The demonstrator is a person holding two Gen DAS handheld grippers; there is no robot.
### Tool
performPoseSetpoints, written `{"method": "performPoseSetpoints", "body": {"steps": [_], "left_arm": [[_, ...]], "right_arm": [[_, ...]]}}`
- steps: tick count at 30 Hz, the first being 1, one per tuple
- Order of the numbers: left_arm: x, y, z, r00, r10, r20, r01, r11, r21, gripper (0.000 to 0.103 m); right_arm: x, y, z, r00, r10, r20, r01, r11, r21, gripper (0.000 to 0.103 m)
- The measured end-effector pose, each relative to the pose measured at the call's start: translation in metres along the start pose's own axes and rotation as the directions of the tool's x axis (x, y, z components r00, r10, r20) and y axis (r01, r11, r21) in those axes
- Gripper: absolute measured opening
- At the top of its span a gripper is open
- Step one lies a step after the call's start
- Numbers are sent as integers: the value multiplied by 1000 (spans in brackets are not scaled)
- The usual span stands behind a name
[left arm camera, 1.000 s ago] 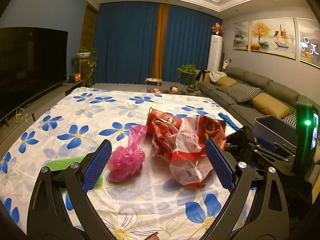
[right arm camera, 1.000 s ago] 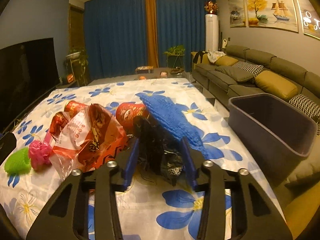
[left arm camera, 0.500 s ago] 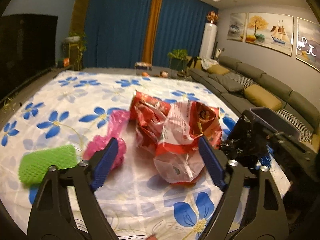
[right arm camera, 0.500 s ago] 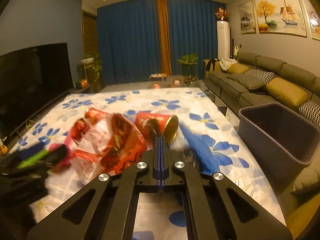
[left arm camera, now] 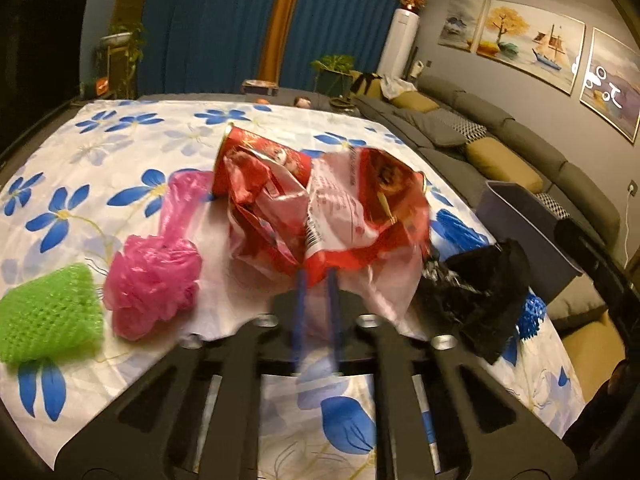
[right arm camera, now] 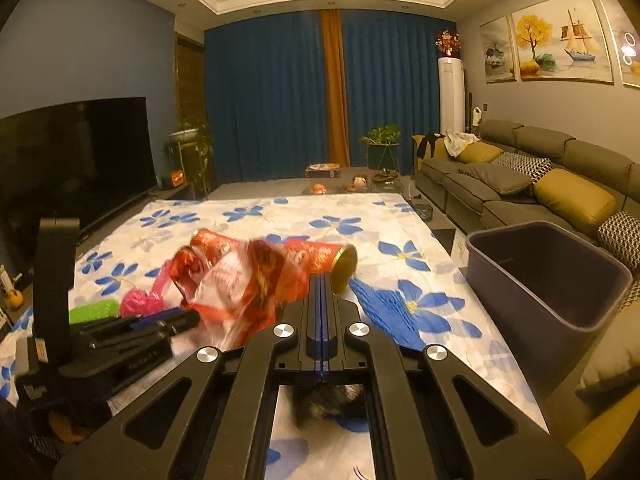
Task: Collect trash
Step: 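Grasp the red snack bag with the left tool while the right tool grasps the black plastic bag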
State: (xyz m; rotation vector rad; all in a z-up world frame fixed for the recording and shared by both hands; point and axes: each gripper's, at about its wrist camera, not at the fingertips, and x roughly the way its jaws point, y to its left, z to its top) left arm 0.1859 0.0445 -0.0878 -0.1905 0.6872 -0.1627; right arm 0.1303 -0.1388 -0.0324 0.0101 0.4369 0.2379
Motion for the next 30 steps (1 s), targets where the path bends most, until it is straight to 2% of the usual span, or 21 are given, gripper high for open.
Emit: {"method": "performPoseSetpoints", "body": {"steps": [2,3,4,5,6,7,11,15,17,21,24,30], "left_arm": [[0,-3,-1,1000,-14,2,14,1000,5,1],[0,-4,-2,1000,-22,3,22,1000,8,0],[-2,-4,-2,1000,-29,8,29,1000,10,0],[-4,-5,-2,999,-35,16,35,999,12,0],[-9,-6,-3,999,-39,28,39,999,13,0],[-12,-6,-3,998,-41,37,40,999,10,0],[-36,-3,-1,994,-64,84,65,998,-15,0],[-70,-3,5,983,-73,170,75,997,-5,0],[-86,-4,7,976,-73,207,75,997,1,0],[-106,0,10,965,-74,252,77,997,0,0],[-114,2,12,960,-70,272,73,997,-3,0],[-123,3,11,954,-63,292,65,998,1,0]], "right_arm": [[1,-2,-4,1000,4,-16,-4,1000,12,4],[1,-3,-6,1000,7,-22,-7,1000,19,14],[1,-3,-7,1000,6,-22,-5,1000,22,29],[1,-4,-8,1000,4,-19,-4,1000,27,39],[1,-3,-10,1000,7,-16,-6,1000,30,48],[2,-2,-10,1000,11,-19,-10,1000,28,48],[17,5,-15,997,22,-70,-22,1000,2,48],[35,12,-20,992,21,-121,-23,1000,-17,48],[44,13,-21,989,20,-147,-22,1000,-14,41],[56,12,-23,981,28,-193,-30,999,-10,15],[54,14,-24,981,32,-193,-37,999,-23,3],[26,24,-7,991,78,-112,-84,996,-42,2]]}}
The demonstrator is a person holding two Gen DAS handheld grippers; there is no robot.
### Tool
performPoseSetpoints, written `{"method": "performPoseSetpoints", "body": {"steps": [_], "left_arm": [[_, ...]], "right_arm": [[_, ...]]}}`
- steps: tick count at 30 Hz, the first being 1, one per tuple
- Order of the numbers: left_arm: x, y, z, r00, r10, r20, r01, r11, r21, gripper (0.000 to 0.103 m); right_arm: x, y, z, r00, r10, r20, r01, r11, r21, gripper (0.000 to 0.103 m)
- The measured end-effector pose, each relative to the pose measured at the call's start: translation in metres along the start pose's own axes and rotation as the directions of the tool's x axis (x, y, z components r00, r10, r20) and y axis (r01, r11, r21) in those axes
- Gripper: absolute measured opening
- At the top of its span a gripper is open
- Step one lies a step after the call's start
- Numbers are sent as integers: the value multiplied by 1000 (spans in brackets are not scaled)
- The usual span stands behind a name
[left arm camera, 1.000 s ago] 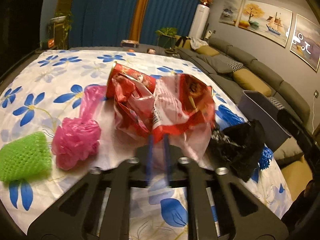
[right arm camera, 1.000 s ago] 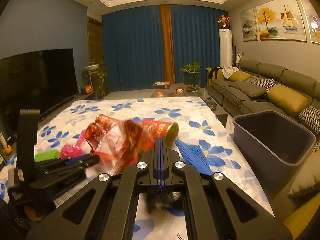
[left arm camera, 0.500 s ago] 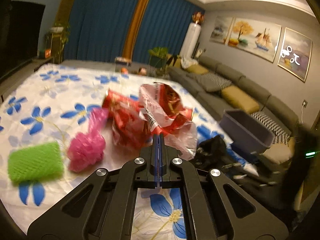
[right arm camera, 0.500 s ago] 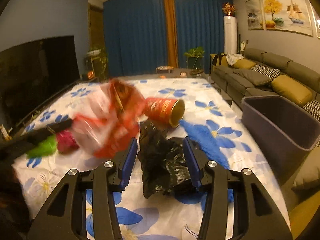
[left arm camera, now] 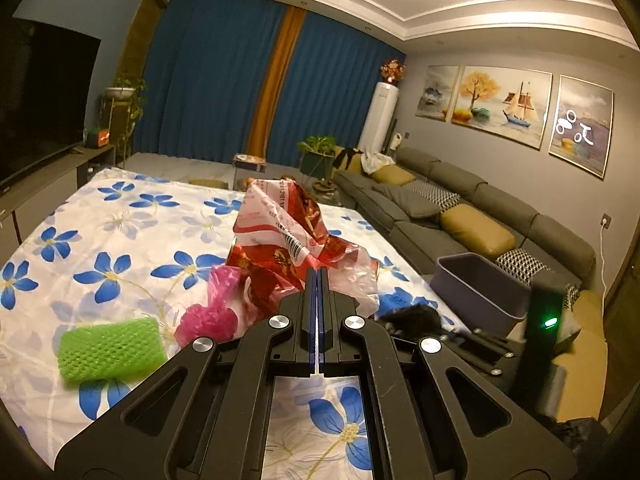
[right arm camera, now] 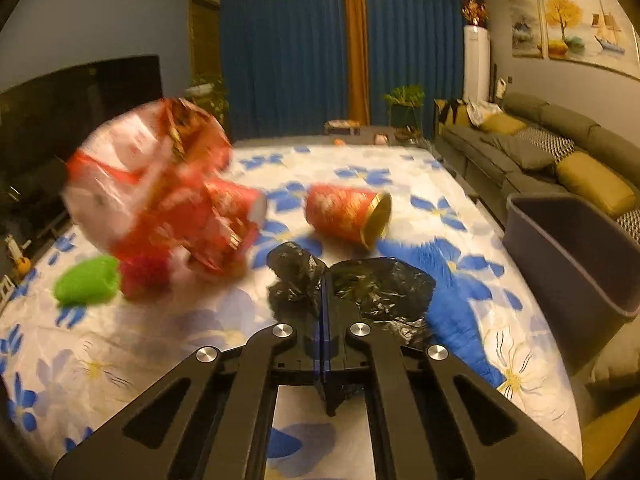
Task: Collect trash
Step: 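Grasp the red snack bag with the left tool while the right tool grasps the black plastic bag, then carry both bags to the grey bin and open both tools to drop them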
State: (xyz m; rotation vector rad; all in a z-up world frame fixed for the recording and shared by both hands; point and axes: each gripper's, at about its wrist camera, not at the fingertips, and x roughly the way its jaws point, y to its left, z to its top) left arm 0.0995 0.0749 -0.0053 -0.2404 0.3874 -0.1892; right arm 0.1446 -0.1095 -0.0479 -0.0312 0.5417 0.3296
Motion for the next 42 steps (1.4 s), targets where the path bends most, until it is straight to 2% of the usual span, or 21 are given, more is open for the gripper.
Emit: {"method": "performPoseSetpoints", "body": {"steps": [4,10,16,21,33,42], "left_arm": [[-6,-1,2,1000,3,14,-3,1000,7,0],[-19,-5,4,999,7,40,-7,1000,17,0],[-27,-11,4,999,-7,51,6,1000,25,0],[-33,-17,5,998,-18,60,16,999,37,0],[-24,-46,9,996,-67,51,61,992,109,0],[-6,-50,10,997,-77,18,75,992,100,0]], "right_arm": [[-28,4,18,996,51,74,-52,999,10,2],[-59,1,39,984,115,138,-124,991,53,2],[-84,-8,50,975,123,187,-137,988,67,2],[-95,-19,54,971,136,196,-159,981,110,2],[-115,-38,55,970,66,236,-96,989,115,2],[-116,-56,46,974,33,226,-69,986,152,2]]}}
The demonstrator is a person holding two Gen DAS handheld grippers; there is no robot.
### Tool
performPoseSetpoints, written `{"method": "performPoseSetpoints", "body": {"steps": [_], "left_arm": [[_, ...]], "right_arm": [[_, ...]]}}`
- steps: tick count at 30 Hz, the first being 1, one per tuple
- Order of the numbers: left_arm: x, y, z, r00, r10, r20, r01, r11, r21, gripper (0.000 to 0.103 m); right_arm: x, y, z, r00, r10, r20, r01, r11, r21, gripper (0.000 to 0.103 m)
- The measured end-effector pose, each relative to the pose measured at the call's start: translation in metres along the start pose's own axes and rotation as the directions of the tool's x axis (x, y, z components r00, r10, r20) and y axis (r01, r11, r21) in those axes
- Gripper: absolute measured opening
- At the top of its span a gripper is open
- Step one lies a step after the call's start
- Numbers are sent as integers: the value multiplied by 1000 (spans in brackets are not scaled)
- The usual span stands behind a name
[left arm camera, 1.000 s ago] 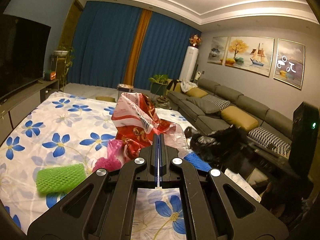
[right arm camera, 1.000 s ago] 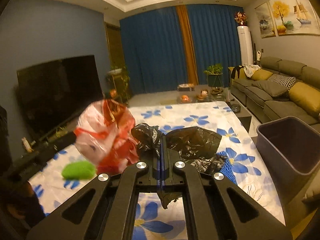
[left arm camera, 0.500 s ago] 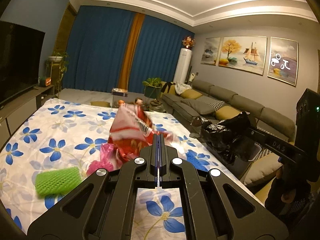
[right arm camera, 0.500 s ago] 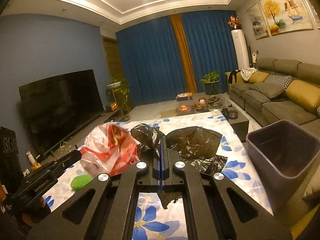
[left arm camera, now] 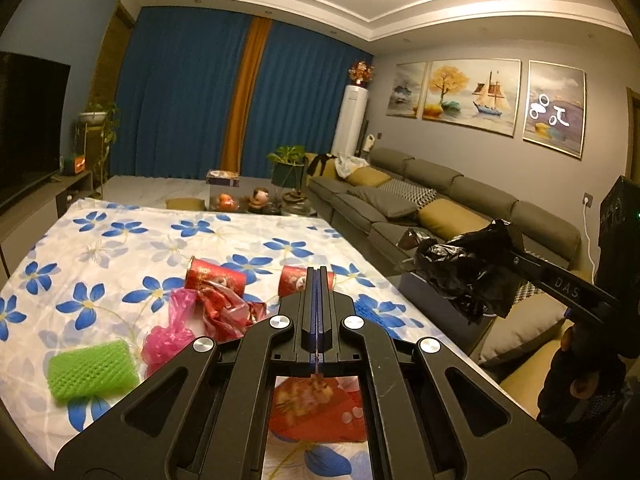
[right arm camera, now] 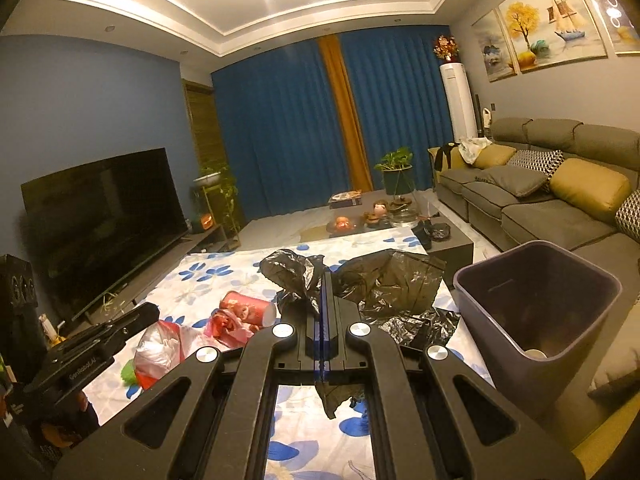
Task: Collect trash
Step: 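Carry both bags to the grey bin and open both tools to drop them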
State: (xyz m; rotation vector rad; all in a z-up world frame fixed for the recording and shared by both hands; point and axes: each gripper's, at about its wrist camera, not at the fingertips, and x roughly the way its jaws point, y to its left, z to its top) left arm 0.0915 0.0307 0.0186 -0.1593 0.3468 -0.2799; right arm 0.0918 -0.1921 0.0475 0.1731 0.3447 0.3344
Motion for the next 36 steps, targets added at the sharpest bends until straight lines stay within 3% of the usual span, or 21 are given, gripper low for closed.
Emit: {"method": "performPoseSetpoints", "body": {"steps": [14,21,36], "left_arm": [[27,-29,21,999,-49,3,49,997,56,0],[55,-63,39,994,-113,-5,113,988,103,0],[131,-159,73,965,-261,-14,260,949,177,0]], "right_arm": [[2,-7,4,999,-35,11,34,999,30,2],[0,-25,10,996,-91,25,90,995,45,2],[-3,-103,27,949,-306,76,297,949,107,2]]}}
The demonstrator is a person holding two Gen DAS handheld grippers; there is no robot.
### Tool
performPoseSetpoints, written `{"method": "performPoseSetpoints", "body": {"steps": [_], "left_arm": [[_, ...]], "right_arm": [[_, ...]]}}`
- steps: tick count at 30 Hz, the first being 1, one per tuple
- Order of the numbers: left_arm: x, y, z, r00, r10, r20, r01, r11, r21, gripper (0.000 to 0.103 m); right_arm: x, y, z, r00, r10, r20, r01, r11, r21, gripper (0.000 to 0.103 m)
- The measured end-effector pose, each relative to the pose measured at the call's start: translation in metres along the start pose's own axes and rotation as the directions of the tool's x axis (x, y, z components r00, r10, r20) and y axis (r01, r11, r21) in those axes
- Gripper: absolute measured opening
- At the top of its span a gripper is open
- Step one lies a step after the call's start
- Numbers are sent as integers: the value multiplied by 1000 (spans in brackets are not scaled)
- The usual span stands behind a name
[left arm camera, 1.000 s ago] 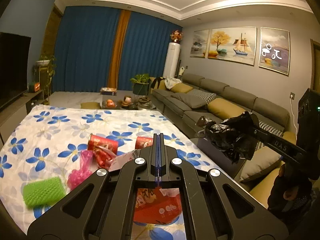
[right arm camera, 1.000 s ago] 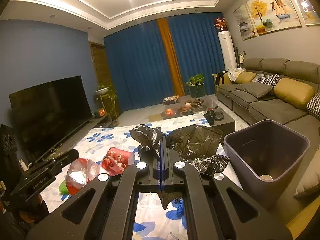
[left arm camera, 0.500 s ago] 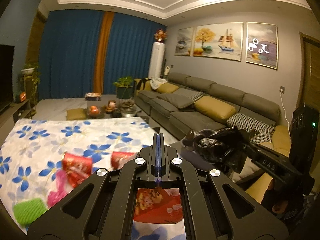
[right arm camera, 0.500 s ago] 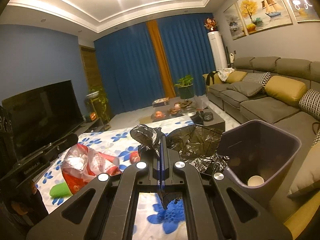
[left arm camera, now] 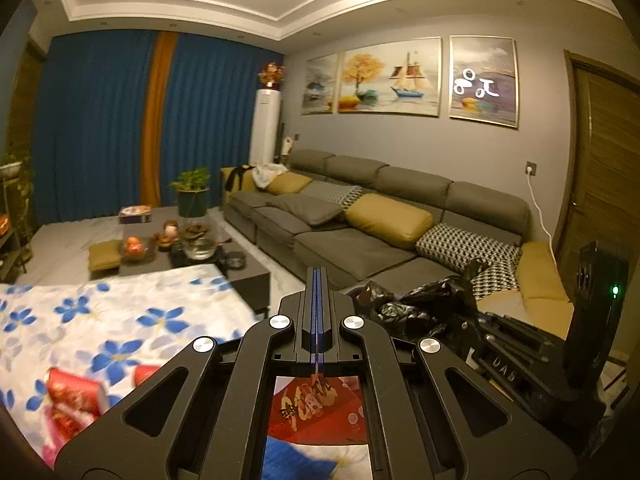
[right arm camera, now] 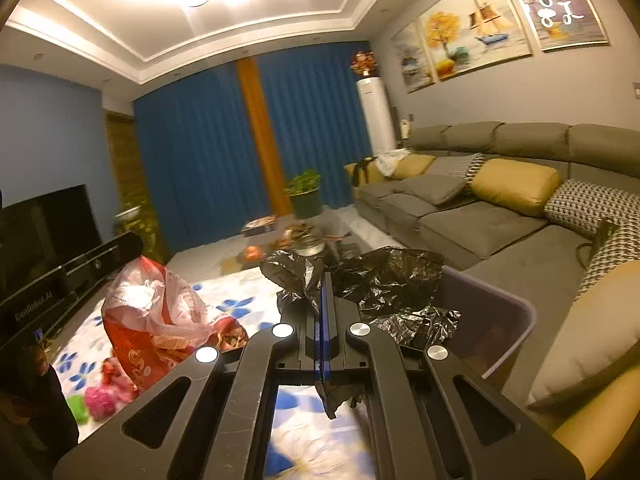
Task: Collect trash
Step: 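Carry both bags to the grey bin and open both tools to drop them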
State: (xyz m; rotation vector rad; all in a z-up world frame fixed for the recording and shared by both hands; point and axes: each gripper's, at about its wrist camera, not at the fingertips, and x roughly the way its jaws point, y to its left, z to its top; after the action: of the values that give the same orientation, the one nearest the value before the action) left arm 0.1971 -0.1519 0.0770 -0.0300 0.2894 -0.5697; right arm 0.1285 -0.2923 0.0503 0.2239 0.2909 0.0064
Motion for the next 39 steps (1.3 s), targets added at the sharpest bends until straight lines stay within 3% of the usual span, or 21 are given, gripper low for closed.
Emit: {"method": "performPoseSetpoints", "body": {"steps": [18,39], "left_arm": [[114,-47,1,995,-96,-19,95,995,-23,0],[162,-49,-20,988,-130,-87,123,989,-86,0]], "right_arm": [[38,-58,-2,992,-124,-6,124,991,50,2],[59,-74,4,988,-149,-35,151,985,77,2]]}}
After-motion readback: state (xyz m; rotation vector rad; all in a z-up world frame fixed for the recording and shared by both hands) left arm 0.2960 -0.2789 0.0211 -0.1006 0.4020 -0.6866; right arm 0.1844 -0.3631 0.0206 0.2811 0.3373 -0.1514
